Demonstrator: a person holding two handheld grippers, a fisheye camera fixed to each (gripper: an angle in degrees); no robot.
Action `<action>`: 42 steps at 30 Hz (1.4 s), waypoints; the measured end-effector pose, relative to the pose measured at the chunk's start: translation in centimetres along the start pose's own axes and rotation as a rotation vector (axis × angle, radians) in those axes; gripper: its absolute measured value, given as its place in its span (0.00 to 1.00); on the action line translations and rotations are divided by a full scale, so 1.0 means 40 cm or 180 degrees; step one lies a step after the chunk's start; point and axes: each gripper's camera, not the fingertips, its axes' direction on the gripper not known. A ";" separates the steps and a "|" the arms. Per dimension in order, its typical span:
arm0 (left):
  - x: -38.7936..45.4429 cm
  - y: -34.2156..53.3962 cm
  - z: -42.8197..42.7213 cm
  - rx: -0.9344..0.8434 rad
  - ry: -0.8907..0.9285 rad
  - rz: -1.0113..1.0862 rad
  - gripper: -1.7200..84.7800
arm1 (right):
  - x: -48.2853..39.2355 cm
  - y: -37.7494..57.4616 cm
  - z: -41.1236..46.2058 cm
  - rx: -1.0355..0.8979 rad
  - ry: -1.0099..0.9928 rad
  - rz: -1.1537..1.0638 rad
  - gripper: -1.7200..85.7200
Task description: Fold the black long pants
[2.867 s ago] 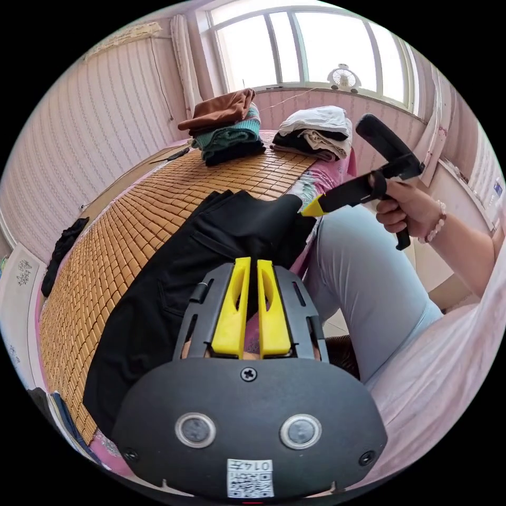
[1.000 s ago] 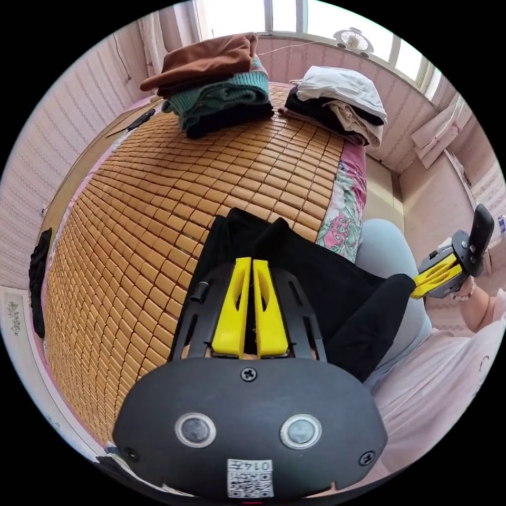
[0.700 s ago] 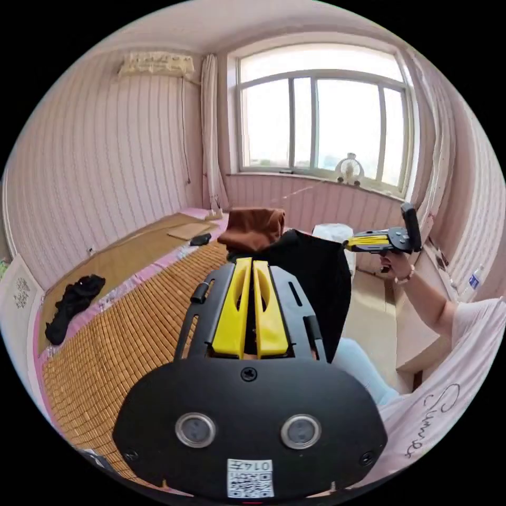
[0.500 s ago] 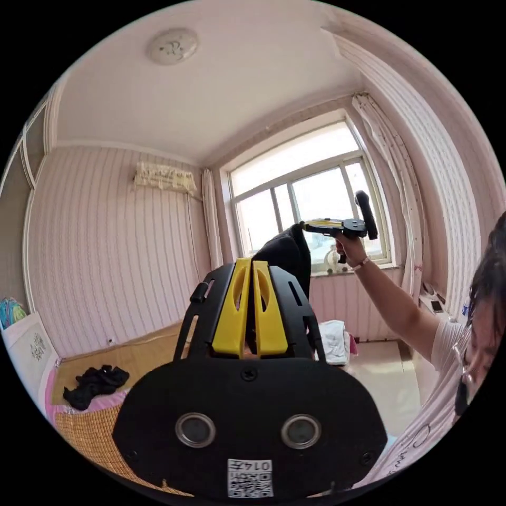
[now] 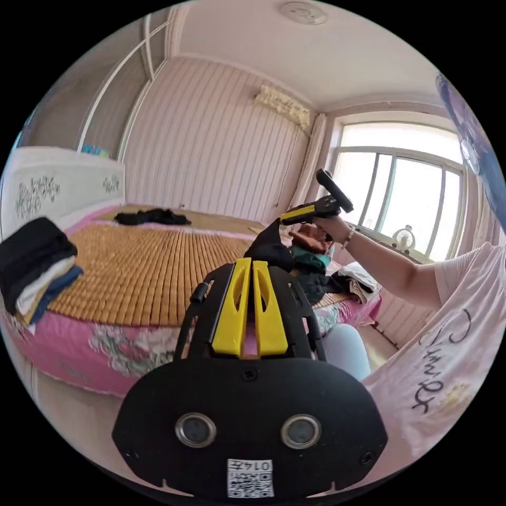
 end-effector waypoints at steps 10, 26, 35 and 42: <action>-0.261 0.058 -0.112 0.0205 -0.0007 -0.0701 0.01 | -0.098 -0.081 0.213 -0.0029 -0.0988 0.0147 0.02; -0.772 0.128 -0.382 0.0374 -0.1879 -0.1674 0.08 | -0.111 -0.278 0.324 0.0345 -0.1912 0.0154 0.09; -0.635 0.244 -0.245 -0.0066 -0.1119 -0.1460 0.07 | 0.054 0.688 0.161 0.0158 -0.1156 0.2255 0.10; -0.389 0.134 0.024 -0.0348 -0.0565 -0.0303 0.10 | 0.028 1.114 0.021 0.0397 -0.0456 0.3309 0.10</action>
